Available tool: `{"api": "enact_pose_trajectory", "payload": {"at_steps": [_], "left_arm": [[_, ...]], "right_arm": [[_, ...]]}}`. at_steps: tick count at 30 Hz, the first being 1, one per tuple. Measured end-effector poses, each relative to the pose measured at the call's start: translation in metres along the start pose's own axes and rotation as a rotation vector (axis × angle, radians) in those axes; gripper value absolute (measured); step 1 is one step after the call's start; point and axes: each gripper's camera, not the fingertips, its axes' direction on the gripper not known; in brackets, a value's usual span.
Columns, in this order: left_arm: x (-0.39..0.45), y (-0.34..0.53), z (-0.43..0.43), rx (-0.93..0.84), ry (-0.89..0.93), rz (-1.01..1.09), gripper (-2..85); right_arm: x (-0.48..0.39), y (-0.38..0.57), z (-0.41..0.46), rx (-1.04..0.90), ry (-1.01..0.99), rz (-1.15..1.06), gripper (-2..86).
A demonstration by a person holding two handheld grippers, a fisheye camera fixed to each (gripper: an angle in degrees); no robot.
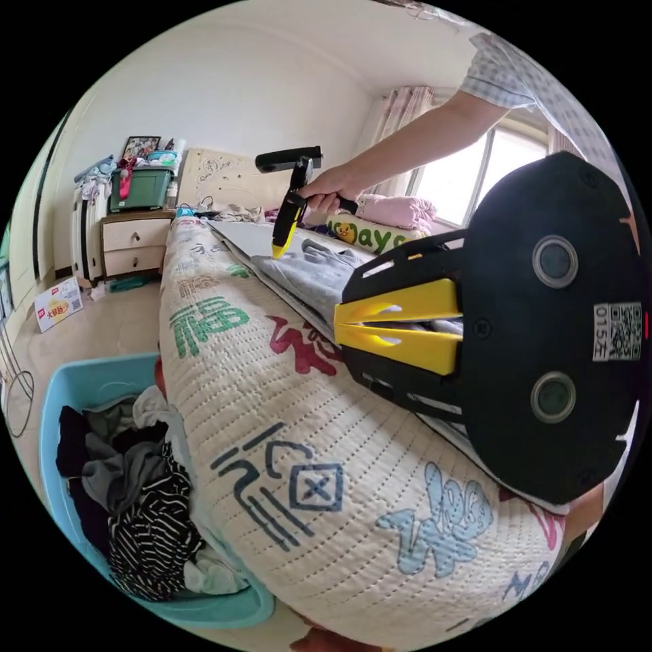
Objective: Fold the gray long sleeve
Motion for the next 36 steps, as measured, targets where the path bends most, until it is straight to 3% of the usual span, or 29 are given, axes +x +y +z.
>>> {"api": "enact_pose_trajectory", "payload": {"at_steps": [3, 5, 10, 14, 19, 22, 27, 31, 36], "left_arm": [[0.028, -0.001, -0.017, -0.01, -0.051, 0.133, -0.8], [0.057, 0.002, -0.018, -0.114, -0.067, 0.261, -0.7], [0.115, 0.029, 0.015, -0.361, -0.064, 0.443, 2.1], [0.135, 0.061, 0.084, -0.596, 0.057, 0.3, 6.8], [0.165, 0.105, 0.157, -0.7, -0.005, 0.208, 8.6], [0.183, 0.125, 0.186, -0.689, -0.05, 0.162, 9.5], [0.203, 0.131, 0.203, -0.513, -0.149, 0.041, 10.0], [0.217, 0.136, 0.197, -0.413, -0.181, -0.063, 2.5], [0.276, 0.145, 0.183, -0.391, -0.313, 0.12, 0.7]], "right_arm": [[0.023, 0.056, -0.029, 0.162, -0.006, 0.054, 1.8], [0.037, 0.124, -0.043, 0.256, -0.003, 0.069, 2.0], [0.072, 0.263, -0.018, 0.191, 0.041, 0.272, 5.4], [0.097, 0.351, 0.014, 0.107, 0.043, 0.411, 7.5], [0.126, 0.385, 0.038, 0.092, -0.086, 0.403, 9.1], [0.147, 0.39, 0.045, 0.121, -0.195, 0.387, 9.4], [0.172, 0.395, 0.05, 0.144, -0.357, 0.34, 7.3], [0.183, 0.407, 0.036, 0.16, -0.354, 0.295, 3.5], [0.189, 0.426, 0.019, 0.168, -0.27, 0.295, 2.4]]}}
